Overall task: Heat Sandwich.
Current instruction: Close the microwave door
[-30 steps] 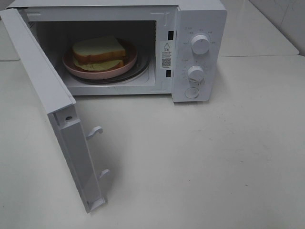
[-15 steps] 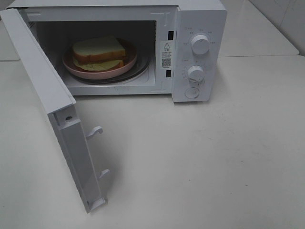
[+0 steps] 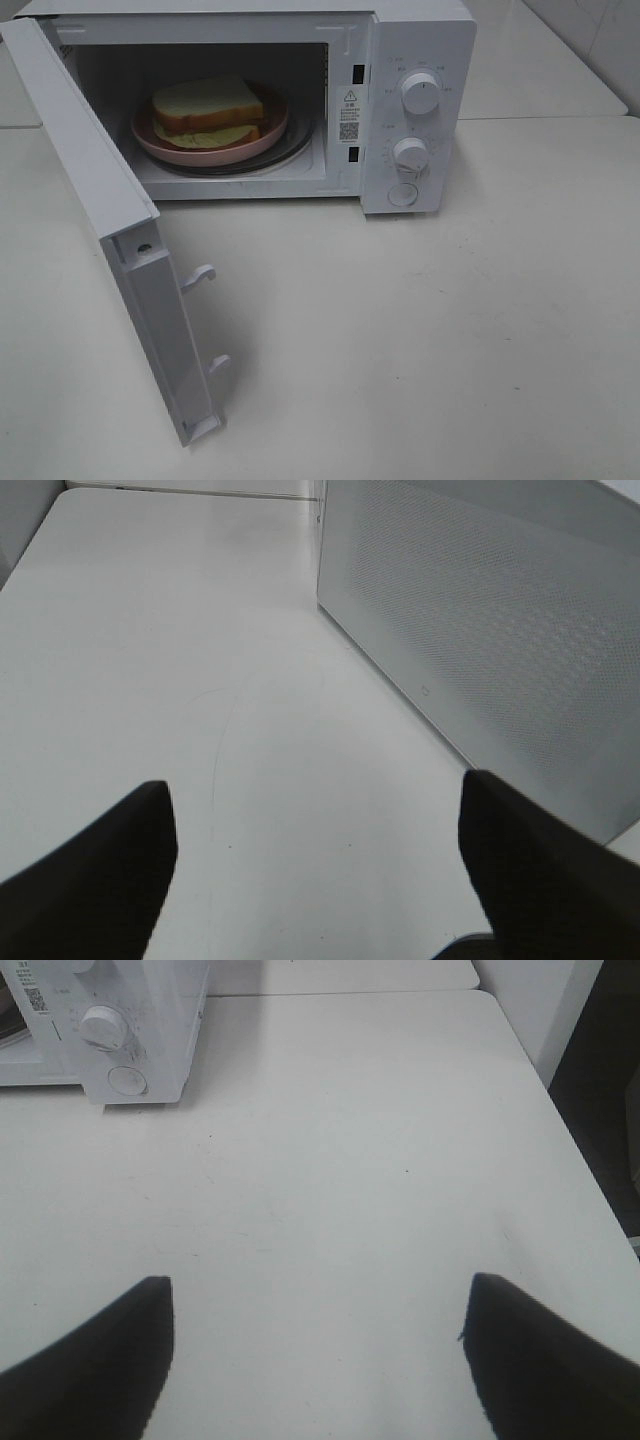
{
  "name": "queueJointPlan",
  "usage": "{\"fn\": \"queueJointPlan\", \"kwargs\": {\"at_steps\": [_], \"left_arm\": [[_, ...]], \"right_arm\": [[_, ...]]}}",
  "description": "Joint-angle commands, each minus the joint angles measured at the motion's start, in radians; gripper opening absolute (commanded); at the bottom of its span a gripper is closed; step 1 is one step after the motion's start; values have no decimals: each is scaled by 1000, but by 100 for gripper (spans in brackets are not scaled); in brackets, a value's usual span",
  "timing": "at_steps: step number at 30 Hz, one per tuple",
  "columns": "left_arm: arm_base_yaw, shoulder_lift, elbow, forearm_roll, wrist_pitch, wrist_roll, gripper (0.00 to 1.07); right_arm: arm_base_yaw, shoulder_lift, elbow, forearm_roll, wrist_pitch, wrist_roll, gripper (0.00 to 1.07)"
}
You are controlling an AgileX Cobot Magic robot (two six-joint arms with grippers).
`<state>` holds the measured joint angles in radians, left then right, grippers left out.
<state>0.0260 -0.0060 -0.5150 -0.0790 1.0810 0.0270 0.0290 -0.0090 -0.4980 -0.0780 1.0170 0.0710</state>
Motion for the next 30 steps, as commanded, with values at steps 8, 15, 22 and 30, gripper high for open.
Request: {"fn": "queueJointPlan", "kwargs": {"at_steps": [8, 15, 22, 30], "left_arm": [[-3, -16, 2, -3, -12, -5, 74], [-3, -16, 2, -3, -12, -5, 74], [-3, -16, 2, -3, -12, -5, 74], [-3, -16, 2, -3, -12, -5, 74]], "right_arm": [[-5, -22, 3, -1, -21, -9, 76], [-5, -22, 3, -1, -21, -9, 76], [-5, -22, 3, -1, -21, -9, 76], [-5, -22, 3, -1, -21, -9, 76]]}}
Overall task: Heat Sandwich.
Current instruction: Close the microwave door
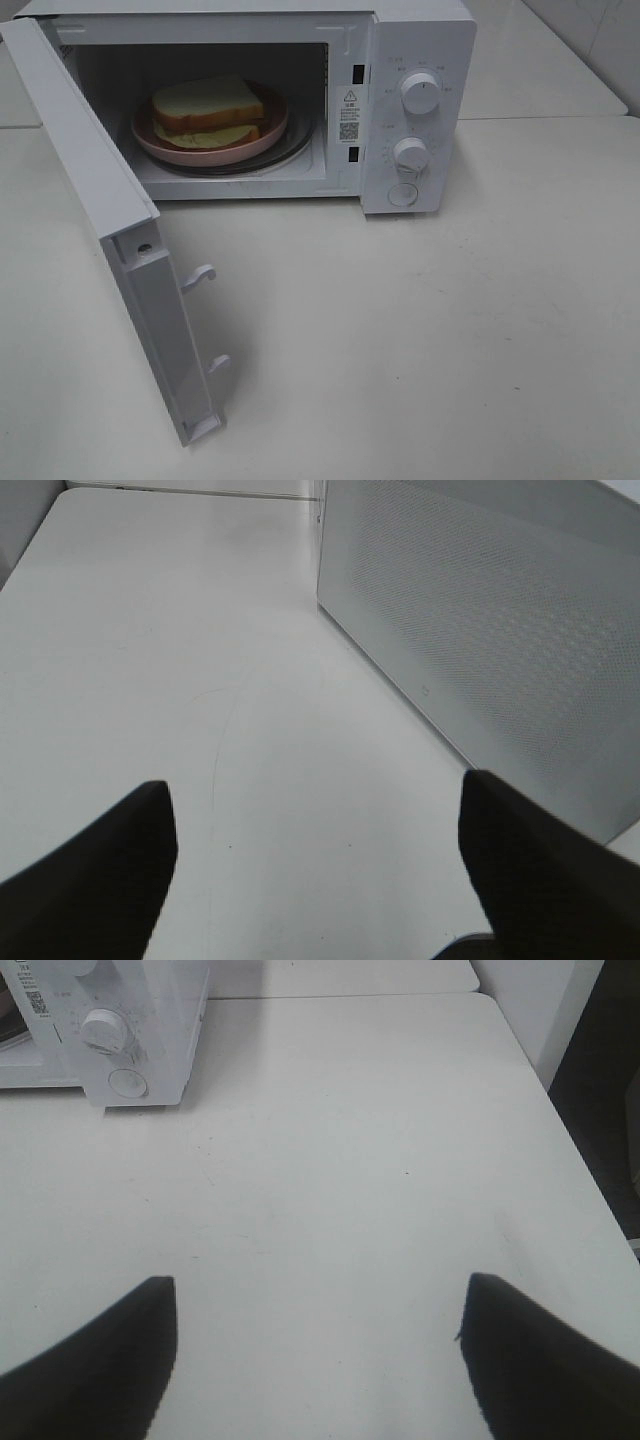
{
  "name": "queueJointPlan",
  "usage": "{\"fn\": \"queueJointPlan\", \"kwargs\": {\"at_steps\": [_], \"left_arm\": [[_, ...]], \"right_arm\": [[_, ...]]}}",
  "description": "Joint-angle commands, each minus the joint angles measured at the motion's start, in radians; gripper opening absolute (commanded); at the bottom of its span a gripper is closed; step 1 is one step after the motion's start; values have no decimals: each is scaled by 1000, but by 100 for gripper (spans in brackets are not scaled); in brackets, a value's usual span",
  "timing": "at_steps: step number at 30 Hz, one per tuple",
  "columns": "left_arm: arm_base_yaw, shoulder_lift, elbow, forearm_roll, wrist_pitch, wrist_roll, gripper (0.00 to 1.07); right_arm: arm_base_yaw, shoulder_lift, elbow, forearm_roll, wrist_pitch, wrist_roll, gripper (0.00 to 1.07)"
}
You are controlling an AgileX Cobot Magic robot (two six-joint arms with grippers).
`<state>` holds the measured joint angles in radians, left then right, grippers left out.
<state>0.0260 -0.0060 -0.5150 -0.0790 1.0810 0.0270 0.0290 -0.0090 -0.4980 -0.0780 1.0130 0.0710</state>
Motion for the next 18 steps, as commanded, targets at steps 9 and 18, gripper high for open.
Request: {"fn": "queueJointPlan", "kwargs": {"at_steps": [9, 18], "left_arm": [[-3, -16, 2, -3, -12, -5, 74], [-3, -16, 2, -3, -12, -5, 74]], "right_arm": [[-5, -22, 3, -1, -17, -9, 76], [-5, -22, 3, -1, -17, -9, 76]]}}
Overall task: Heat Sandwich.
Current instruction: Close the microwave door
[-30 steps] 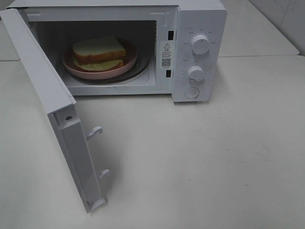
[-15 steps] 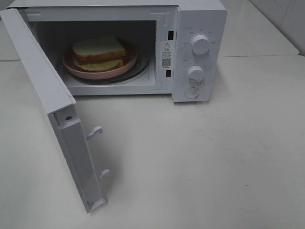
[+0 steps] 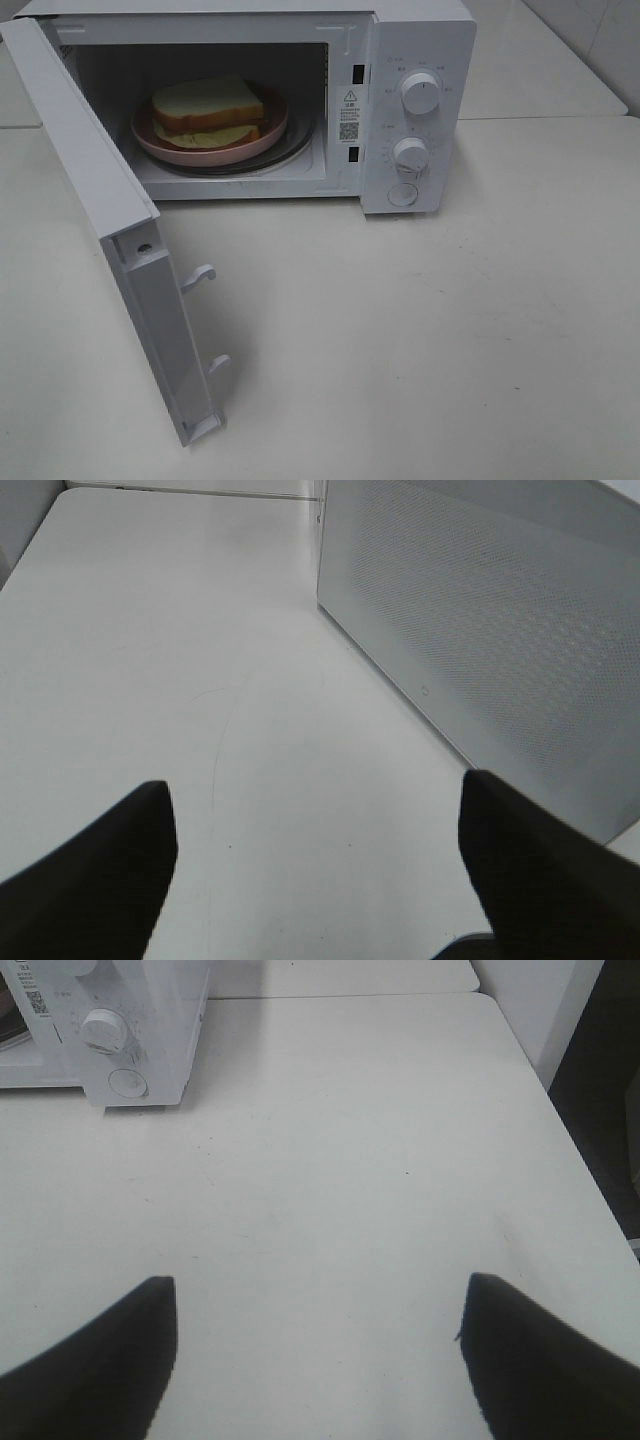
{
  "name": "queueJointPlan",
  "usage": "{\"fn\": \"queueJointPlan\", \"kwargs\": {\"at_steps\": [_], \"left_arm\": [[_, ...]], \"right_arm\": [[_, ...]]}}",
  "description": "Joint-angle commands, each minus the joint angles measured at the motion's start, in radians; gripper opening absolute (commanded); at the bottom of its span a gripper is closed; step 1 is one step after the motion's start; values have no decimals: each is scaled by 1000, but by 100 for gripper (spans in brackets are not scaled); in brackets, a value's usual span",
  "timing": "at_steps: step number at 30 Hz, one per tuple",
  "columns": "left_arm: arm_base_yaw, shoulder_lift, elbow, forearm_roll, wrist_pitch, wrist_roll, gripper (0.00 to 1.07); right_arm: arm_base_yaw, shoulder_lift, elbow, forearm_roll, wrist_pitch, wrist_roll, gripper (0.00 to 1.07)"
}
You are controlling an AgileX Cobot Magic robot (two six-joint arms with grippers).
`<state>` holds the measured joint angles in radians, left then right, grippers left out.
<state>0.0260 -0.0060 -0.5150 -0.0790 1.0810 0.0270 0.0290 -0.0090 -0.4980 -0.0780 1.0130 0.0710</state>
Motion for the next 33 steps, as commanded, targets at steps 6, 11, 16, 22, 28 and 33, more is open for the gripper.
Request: {"fn": "queueJointPlan", "kwargs": {"at_steps": [6, 11, 16, 22, 28, 33], "left_arm": [[-3, 12, -38, -9, -34, -12, 74], [-3, 106, -106, 16, -86, 2, 74], [-3, 209, -103, 19, -144, 2, 74], [-3, 290, -92, 19, -259, 2, 63], [-3, 354, -46, 17, -403, 2, 6], [-3, 421, 6, 15, -509, 2, 0]], "right_arm": [[-5, -22, 3, -1, -17, -9, 76], [-5, -22, 3, -1, -17, -9, 76], [-5, -22, 3, -1, -17, -9, 76], [-5, -22, 3, -1, -17, -9, 76], [-5, -22, 3, -1, -17, -9, 76], [-5, -22, 3, -1, -17, -9, 76]]}}
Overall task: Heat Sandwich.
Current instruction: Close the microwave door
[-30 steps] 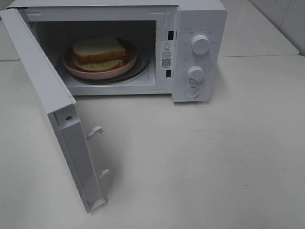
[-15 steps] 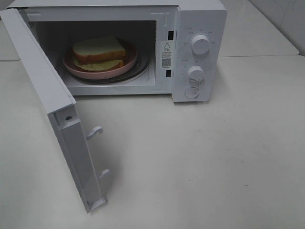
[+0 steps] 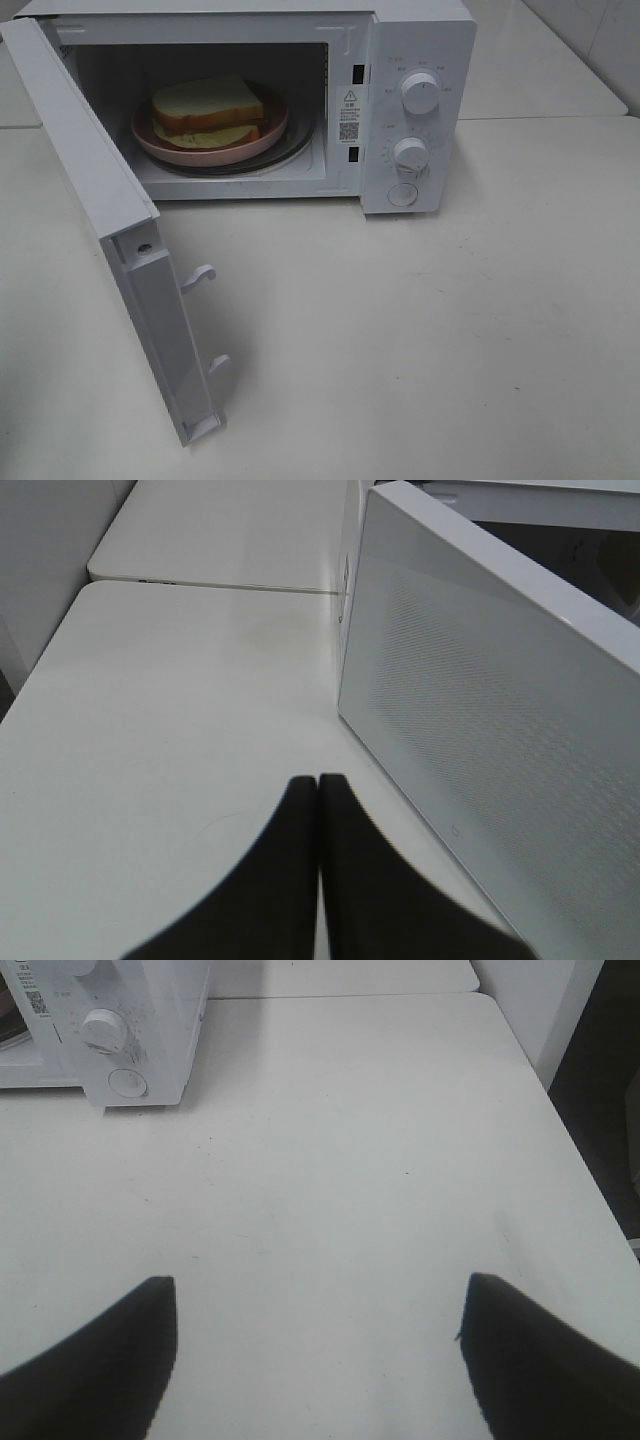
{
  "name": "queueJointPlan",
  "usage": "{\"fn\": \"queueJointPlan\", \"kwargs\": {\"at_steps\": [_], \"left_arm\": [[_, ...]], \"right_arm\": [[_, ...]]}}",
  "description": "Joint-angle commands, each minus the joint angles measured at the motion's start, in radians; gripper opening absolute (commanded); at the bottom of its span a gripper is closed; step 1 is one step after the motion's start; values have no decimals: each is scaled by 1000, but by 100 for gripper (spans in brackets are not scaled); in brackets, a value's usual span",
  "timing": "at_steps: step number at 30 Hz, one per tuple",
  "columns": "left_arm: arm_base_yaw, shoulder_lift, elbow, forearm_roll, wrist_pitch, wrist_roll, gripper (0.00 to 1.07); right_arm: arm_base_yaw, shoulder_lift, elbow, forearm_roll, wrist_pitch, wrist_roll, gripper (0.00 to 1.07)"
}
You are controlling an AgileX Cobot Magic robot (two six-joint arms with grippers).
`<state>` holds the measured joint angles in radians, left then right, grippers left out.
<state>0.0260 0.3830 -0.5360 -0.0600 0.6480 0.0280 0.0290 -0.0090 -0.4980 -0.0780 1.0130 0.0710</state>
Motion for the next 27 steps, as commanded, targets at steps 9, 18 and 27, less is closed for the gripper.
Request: {"fn": "queueJointPlan", "kwargs": {"at_steps": [9, 18, 27], "left_arm": [[-3, 165, 150, -18, -438, 1, 0], [-3, 347, 211, -15, -720, 1, 0], [-3, 577, 211, 126, -995, -7, 0]], "right_arm": [[-5, -22, 3, -1, -17, -9, 76], [-5, -22, 3, -1, -17, -9, 76], [-5, -22, 3, -1, -17, -9, 76]]}}
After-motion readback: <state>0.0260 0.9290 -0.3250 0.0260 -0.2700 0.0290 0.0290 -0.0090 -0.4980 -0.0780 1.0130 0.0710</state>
